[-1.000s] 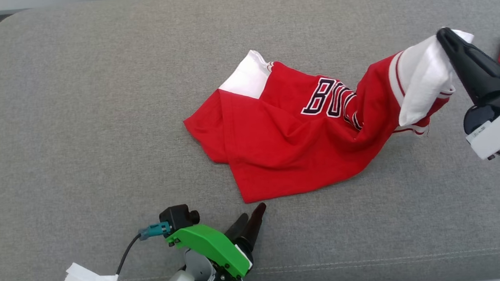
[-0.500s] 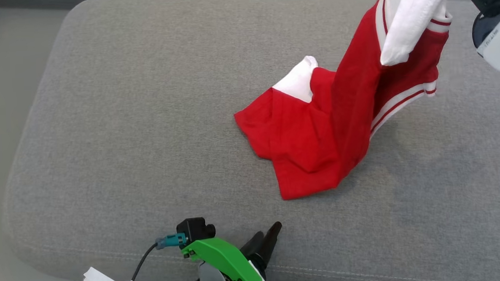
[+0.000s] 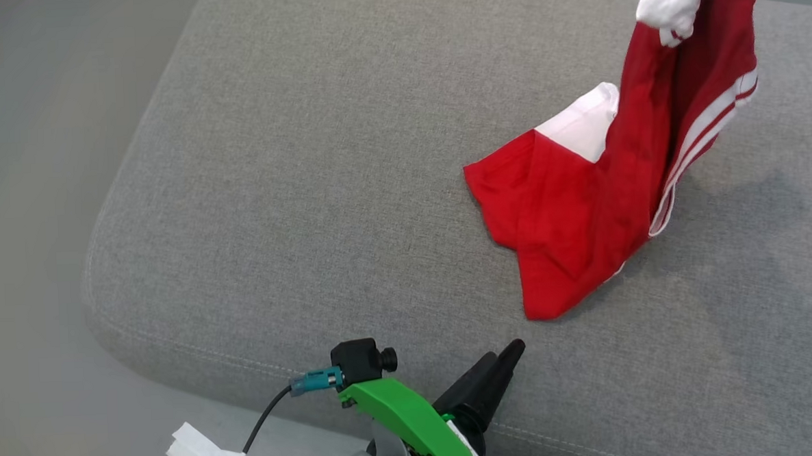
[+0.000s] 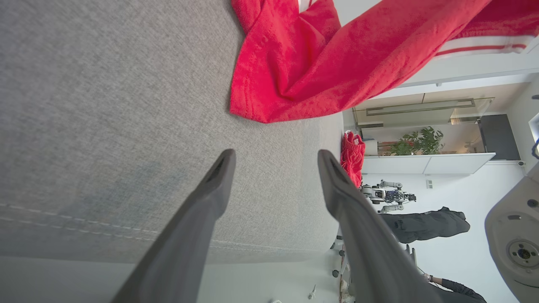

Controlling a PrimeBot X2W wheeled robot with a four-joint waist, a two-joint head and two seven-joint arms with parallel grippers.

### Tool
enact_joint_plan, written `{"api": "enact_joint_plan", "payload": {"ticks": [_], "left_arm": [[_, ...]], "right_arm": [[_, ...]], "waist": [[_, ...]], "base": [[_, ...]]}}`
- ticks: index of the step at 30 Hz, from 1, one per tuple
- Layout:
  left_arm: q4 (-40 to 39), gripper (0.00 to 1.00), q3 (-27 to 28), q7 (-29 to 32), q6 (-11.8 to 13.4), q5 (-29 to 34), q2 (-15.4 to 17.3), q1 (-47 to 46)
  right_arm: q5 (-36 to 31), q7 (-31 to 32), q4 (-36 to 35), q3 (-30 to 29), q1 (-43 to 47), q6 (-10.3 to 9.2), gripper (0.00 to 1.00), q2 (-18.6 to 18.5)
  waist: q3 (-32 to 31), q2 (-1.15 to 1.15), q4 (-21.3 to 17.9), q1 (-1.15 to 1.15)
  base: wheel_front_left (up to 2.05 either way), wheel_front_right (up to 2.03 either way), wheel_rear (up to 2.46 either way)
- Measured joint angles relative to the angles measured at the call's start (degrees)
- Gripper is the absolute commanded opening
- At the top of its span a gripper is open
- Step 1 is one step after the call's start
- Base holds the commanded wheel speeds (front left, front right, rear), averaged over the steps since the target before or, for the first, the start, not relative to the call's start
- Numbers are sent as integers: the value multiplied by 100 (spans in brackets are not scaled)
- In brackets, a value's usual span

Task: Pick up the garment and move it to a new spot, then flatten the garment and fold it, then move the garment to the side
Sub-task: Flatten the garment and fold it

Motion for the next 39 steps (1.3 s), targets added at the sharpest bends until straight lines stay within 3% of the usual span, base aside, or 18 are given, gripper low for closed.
{"api": "enact_joint_plan", "payload": {"ticks": [6, 14, 25, 28, 35, 39], "left_arm": [[-178, 100, -254, -232, -45, -182, 1, -242], [-234, 100, -569, -474, -55, -324, -1, -311], [-488, 100, -731, -679, -224, -475, -4, -686], [-563, 100, -716, -721, -253, -492, -5, -737], [-631, 100, -482, -738, -354, -617, -10, -1071], [-597, 100, -403, -773, -354, -693, -11, -1311]], "right_arm": [[-611, -33, 655, -134, -637, -2, 0, -14], [-1254, -300, 1596, -396, -733, -3, 0, -245], [-2156, -922, 2855, -1421, -663, -4, 0, -516], [-2141, -1036, 2941, -1529, -576, -8, 0, -401], [-1586, -1489, 2891, -1467, 7, -8, 0, 322], [-1418, -1639, 2886, -1483, 264, -8, 0, 421]], "waist": [[276, 0, 246, 0], [602, 0, 536, 0], [1003, 0, 806, 0], [1019, 0, 844, 0], [969, 0, 864, 0], [871, 0, 836, 0]], "base": [[0, 0, 0], [0, 0, 0], [0, 0, 0], [0, 0, 0], [0, 0, 0], [0, 0, 0]]}}
